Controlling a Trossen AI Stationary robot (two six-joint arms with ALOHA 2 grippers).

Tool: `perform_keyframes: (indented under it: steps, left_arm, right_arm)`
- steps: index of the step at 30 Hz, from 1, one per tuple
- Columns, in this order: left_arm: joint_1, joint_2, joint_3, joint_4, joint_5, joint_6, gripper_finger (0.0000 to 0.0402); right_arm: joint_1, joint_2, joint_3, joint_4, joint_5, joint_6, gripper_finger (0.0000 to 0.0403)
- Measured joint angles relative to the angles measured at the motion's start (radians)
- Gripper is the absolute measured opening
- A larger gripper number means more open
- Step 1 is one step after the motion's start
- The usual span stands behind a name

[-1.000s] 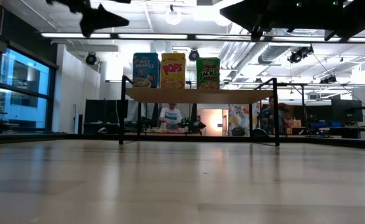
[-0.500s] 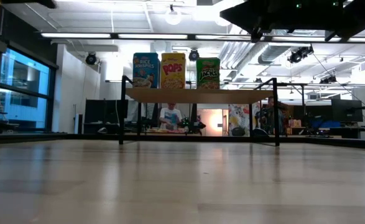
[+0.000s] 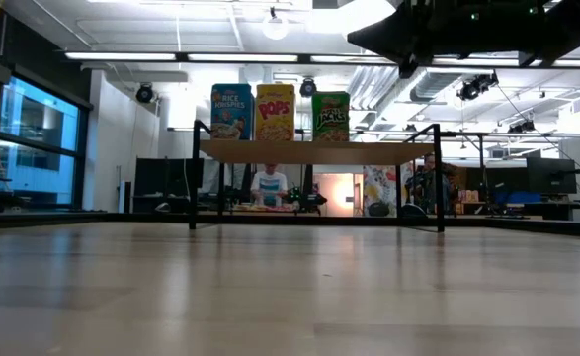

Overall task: Stack cereal on shelf
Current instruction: Put the green cereal box on the shelf aligned with the other green cereal box

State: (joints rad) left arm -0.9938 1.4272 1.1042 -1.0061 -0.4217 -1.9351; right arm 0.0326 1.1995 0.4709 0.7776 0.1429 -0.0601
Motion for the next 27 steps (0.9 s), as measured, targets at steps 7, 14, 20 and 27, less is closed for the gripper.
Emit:
perform_keyframes:
  steps: [7, 14, 20, 27]
  left_arm:
    - [-0.037, 0.002, 0.0, 0.021, -0.03, -0.103, 0.0264]
    - [-0.021, 0.003, 0.0, 0.091, 0.0, -0.086, 0.0264]
    - [-0.021, 0.038, 0.031, 0.067, 0.067, -0.131, 0.0264]
    - [-0.013, 0.189, 0.244, -0.153, 0.101, -0.106, 0.0264]
  right_arm:
    - [0.0, 0.0, 0.0, -0.04, 0.001, 0.0, 0.0]
    - [0.0, 0.0, 0.0, -0.042, 0.057, 0.0, 0.0]
    - [0.0, 0.0, 0.0, -0.055, 0.058, 0.011, 0.0]
    - [0.0, 0.0, 0.0, -0.056, 0.057, 0.011, 0.0]
